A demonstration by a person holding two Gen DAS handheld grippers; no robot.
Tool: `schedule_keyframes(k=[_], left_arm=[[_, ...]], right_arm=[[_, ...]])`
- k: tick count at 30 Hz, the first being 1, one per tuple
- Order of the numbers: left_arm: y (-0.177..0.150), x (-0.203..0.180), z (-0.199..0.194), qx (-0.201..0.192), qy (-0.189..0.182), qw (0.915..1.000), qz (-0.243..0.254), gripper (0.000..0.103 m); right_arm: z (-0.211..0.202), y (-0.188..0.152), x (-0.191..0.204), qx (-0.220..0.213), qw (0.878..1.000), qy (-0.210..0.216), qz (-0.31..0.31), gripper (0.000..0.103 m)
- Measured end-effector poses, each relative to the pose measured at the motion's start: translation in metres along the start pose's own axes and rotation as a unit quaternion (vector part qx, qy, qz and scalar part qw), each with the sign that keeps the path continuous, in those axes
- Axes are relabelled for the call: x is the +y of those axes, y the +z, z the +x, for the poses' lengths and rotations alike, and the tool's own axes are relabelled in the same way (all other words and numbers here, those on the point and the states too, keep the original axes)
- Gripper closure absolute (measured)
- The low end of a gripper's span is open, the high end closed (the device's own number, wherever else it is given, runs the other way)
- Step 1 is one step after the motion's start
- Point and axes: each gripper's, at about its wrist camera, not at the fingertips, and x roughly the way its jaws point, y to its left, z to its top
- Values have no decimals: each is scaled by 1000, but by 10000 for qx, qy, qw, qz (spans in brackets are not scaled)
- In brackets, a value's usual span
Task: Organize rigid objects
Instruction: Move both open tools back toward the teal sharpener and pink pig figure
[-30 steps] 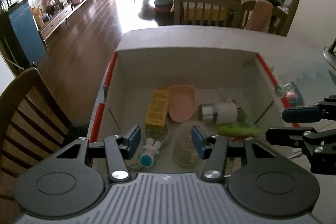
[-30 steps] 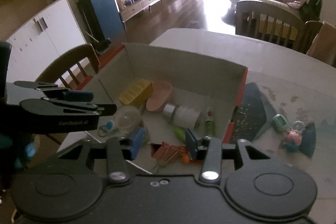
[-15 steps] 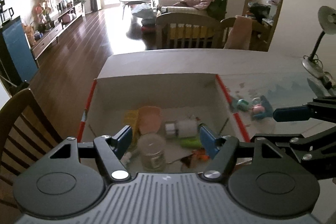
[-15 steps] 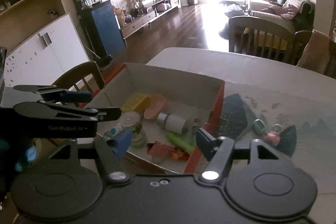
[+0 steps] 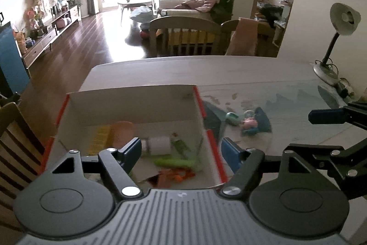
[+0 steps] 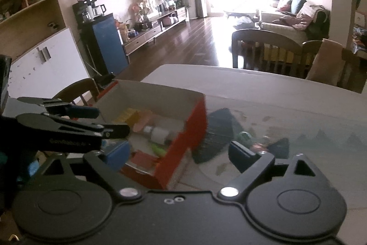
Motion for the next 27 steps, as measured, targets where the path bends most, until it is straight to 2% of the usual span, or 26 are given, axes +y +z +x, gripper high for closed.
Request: schedule_keyframes(k=[9, 18, 27], left_arm=[[7, -45, 25, 33, -86, 9999, -85, 14], [24, -85, 69, 176, -58, 9993, -322, 14], [36, -116, 126, 382, 178, 9991, -73, 13]], right_arm=[[-11, -15, -50, 96, 9996, -174, 187, 10], [-3, -23, -92, 253, 9993, -245, 94, 13], [22, -21, -127, 441, 9986, -293, -44, 13]])
